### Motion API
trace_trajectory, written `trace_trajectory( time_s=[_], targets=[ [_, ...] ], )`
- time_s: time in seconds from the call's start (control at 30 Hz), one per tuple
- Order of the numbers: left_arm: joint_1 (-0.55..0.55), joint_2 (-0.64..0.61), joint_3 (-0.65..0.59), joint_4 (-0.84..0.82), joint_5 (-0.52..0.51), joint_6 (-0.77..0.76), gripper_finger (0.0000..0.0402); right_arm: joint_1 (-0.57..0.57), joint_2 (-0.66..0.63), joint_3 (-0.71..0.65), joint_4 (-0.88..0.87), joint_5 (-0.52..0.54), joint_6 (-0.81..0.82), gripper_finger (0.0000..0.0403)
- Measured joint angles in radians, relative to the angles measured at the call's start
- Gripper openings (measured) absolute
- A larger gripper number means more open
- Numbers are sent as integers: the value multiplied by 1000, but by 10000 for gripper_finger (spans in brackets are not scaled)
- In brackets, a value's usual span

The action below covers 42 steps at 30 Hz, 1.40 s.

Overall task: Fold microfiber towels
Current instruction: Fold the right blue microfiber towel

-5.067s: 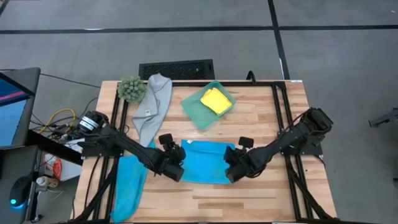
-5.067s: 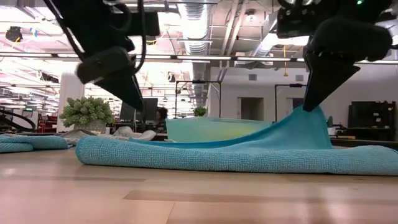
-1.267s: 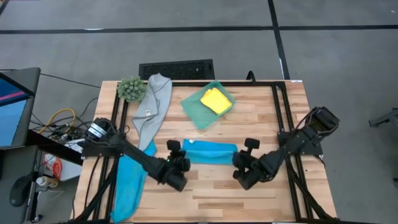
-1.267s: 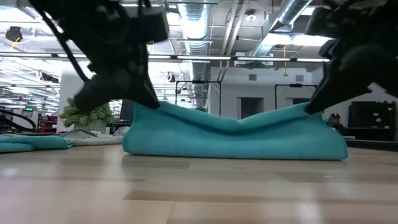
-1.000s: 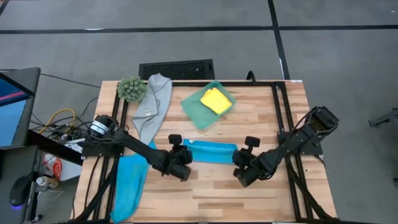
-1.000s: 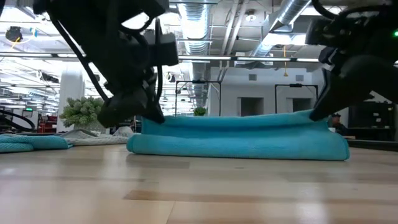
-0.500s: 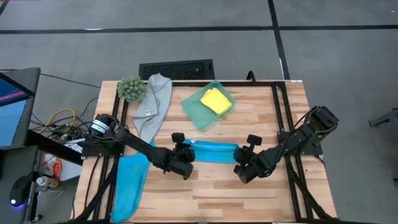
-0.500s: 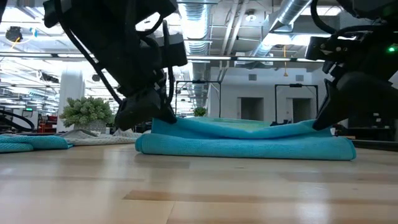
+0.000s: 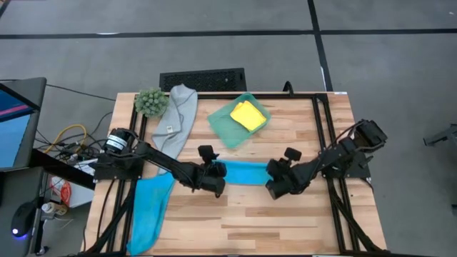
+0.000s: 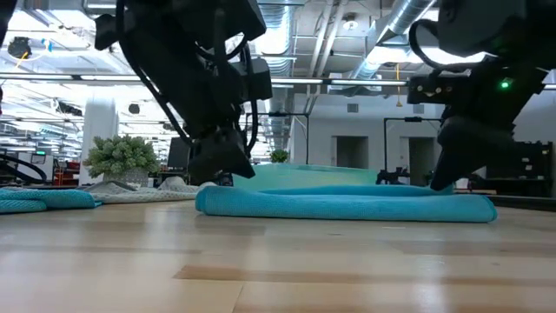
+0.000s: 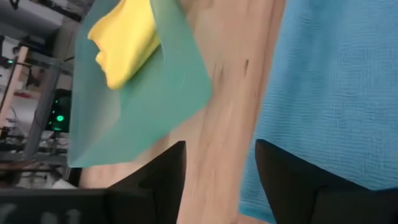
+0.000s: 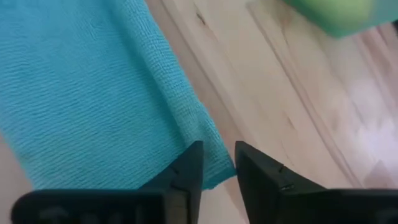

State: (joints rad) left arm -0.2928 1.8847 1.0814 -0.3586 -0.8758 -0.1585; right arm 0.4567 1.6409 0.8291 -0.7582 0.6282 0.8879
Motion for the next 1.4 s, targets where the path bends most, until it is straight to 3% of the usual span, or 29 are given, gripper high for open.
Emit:
trace_trajectory(
  time_s=[0.2, 0.4, 0.57, 0.7, 0.87, 1.07, 1.23, 1.4],
  targets=[
    [-36, -54, 27, -40, -11, -1, 193, -14, -24, 0, -84, 13, -19, 156],
    [-86, -174, 31, -15, -21, -62, 179, 4, -120, 0, -180, 74, 74, 175],
    [-115, -202, -56, 243, 30, -58, 158, 110, -155, 1, 20, 248, 67, 170],
    [-118, -199, -203, 505, 52, -58, 141, 155, -68, 2, 124, 363, 59, 155],
    [-93, -198, -335, 692, 41, -123, 121, 132, 104, 1, 143, 352, 172, 133],
    [-62, -198, -397, 690, 93, -201, 104, 107, 283, 8, 185, 279, 223, 119],
    [-45, -198, -415, 692, 133, -227, 94, 115, 293, 11, 186, 275, 248, 118],
    [-37, -179, -414, 743, 168, -223, 86, 117, 206, 8, 123, 279, 237, 118]
  ],
)
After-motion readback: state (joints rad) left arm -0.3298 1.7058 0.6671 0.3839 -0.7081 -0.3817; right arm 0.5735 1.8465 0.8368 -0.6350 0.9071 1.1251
